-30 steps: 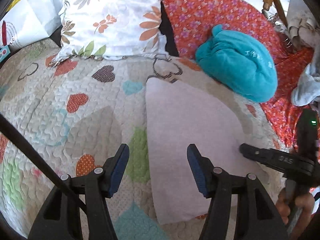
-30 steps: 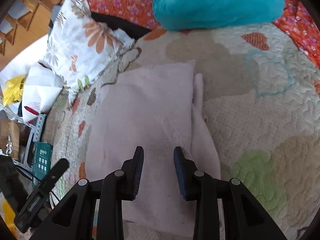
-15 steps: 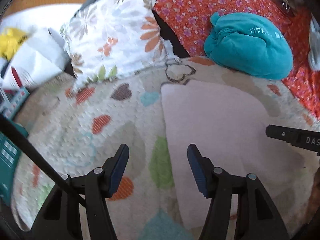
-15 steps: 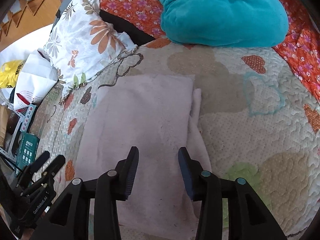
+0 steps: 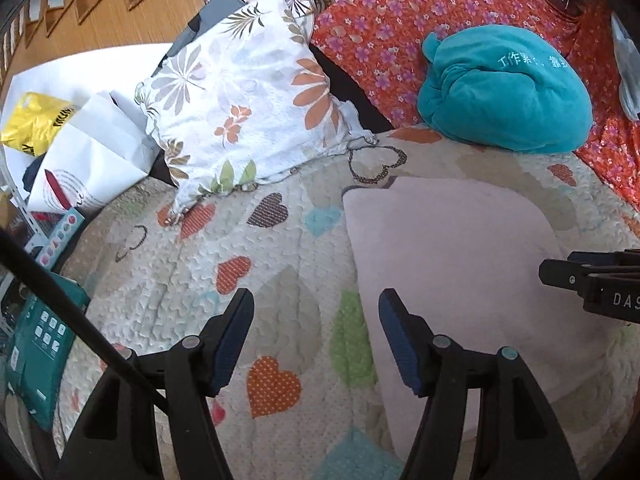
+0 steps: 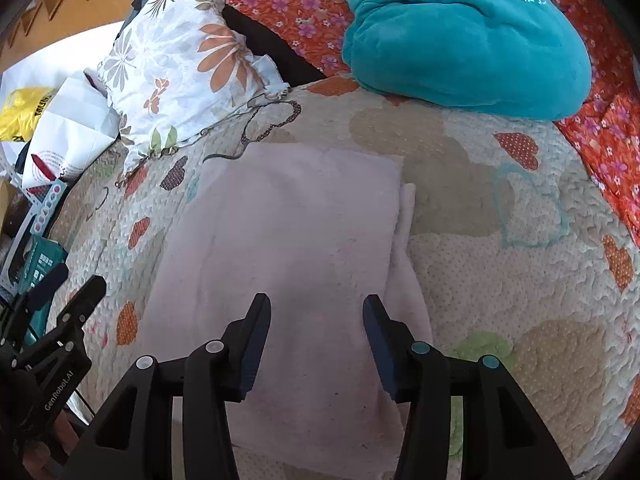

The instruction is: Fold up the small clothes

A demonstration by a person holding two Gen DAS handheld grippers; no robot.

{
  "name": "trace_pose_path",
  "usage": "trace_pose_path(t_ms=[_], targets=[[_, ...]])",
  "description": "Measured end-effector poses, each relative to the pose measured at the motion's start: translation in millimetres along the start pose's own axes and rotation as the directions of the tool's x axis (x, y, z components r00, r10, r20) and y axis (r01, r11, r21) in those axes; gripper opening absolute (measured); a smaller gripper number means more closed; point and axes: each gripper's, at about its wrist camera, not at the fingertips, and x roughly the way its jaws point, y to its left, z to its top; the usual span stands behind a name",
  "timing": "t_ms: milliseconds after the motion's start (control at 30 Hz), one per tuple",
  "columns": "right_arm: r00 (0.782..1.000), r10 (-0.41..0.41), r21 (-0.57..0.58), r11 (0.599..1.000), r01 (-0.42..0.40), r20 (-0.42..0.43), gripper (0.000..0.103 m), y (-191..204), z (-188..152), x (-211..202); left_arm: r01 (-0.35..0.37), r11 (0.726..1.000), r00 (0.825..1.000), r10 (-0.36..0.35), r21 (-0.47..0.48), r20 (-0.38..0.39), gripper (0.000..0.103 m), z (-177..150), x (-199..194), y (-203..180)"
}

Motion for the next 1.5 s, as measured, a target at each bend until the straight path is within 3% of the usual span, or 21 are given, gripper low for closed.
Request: trace_pose_path(t_ms=[1500], targets=[[1.0, 0.002, -0.016, 1.0, -0.003, -0.012, 0.058, 2.1, -1.8, 4.6, 0.057, 0.997, 0.997, -0.06, -0.049, -0.053, 0.065, -3.7, 8.2, 2.9]])
